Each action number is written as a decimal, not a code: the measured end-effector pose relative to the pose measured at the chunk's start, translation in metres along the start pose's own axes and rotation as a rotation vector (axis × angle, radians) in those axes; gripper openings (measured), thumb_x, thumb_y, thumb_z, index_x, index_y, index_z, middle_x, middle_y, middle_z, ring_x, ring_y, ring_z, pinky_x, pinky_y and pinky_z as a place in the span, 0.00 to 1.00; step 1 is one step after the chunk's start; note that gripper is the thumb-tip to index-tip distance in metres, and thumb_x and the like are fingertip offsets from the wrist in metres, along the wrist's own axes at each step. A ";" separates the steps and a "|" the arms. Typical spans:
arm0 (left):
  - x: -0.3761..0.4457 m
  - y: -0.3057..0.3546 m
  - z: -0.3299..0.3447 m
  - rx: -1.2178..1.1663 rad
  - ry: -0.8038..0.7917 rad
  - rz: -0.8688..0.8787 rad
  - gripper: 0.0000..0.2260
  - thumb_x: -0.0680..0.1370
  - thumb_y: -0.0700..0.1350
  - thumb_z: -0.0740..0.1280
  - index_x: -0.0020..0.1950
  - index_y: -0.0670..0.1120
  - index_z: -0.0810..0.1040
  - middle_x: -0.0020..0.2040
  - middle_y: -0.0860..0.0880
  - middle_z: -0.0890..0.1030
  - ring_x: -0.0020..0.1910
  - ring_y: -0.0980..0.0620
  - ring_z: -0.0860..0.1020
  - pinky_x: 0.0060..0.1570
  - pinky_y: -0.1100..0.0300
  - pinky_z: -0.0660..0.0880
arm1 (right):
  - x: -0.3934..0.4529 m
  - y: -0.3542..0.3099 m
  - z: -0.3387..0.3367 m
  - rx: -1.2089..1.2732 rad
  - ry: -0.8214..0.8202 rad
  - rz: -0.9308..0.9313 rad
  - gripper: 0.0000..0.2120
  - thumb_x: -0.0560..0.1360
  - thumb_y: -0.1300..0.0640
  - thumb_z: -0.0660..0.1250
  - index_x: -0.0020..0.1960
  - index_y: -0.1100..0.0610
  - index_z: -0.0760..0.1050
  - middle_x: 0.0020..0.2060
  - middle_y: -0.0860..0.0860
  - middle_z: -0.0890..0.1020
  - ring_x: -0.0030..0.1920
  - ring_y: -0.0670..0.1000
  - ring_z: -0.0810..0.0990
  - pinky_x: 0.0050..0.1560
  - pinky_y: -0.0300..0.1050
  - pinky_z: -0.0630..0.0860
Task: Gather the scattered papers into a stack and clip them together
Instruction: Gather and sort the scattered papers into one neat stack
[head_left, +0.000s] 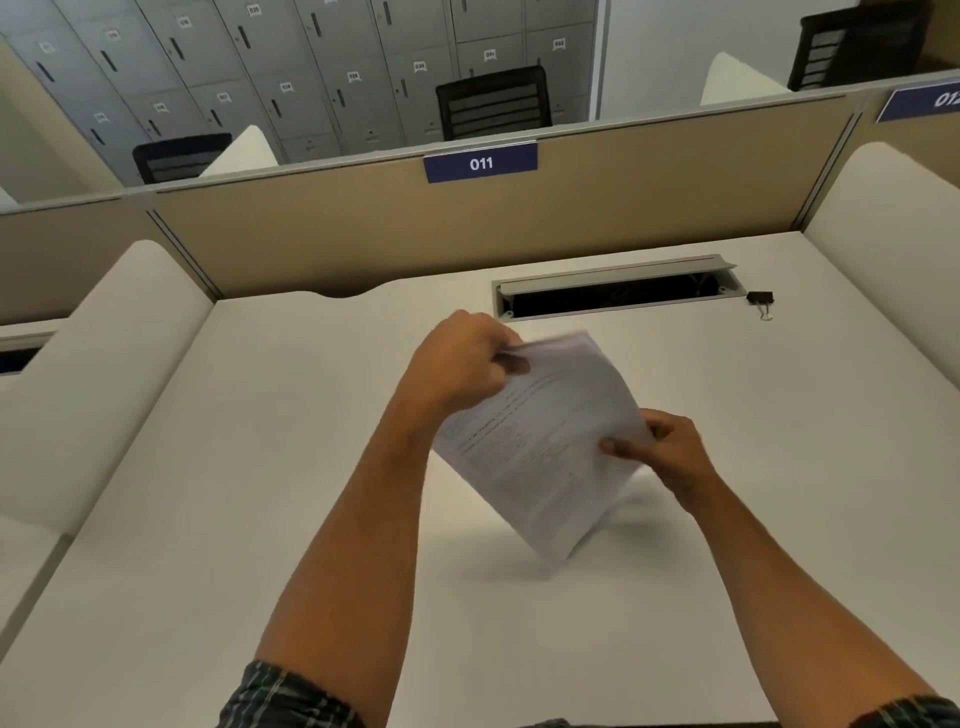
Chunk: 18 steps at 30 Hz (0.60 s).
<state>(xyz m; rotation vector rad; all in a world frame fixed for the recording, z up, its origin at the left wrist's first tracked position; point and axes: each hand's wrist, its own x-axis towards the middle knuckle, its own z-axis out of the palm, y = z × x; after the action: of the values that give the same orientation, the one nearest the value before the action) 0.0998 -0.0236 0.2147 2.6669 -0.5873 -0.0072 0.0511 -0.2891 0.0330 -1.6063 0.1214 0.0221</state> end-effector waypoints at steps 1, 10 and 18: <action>-0.002 -0.011 -0.002 -0.089 0.044 -0.046 0.06 0.78 0.44 0.72 0.49 0.45 0.88 0.38 0.48 0.84 0.35 0.51 0.79 0.39 0.58 0.75 | -0.001 0.002 -0.006 0.020 0.037 -0.009 0.18 0.58 0.56 0.85 0.46 0.58 0.86 0.41 0.53 0.85 0.42 0.51 0.83 0.44 0.47 0.79; -0.039 -0.080 0.058 -0.893 0.080 -0.355 0.12 0.72 0.51 0.77 0.52 0.46 0.86 0.46 0.48 0.88 0.44 0.47 0.87 0.45 0.50 0.85 | 0.007 -0.009 -0.010 0.313 0.029 0.051 0.32 0.58 0.55 0.84 0.59 0.58 0.81 0.51 0.55 0.86 0.51 0.56 0.85 0.47 0.51 0.83; -0.060 -0.106 0.098 -1.142 -0.016 -0.399 0.27 0.61 0.46 0.82 0.58 0.46 0.83 0.54 0.44 0.86 0.55 0.45 0.84 0.52 0.48 0.83 | 0.005 -0.026 0.002 0.175 0.058 -0.097 0.15 0.61 0.62 0.80 0.44 0.48 0.87 0.42 0.50 0.88 0.45 0.51 0.87 0.42 0.47 0.84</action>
<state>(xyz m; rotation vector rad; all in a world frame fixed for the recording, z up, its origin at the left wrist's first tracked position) 0.0787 0.0501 0.0788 1.6093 0.0131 -0.3608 0.0588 -0.2862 0.0586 -1.4366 0.0872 -0.1078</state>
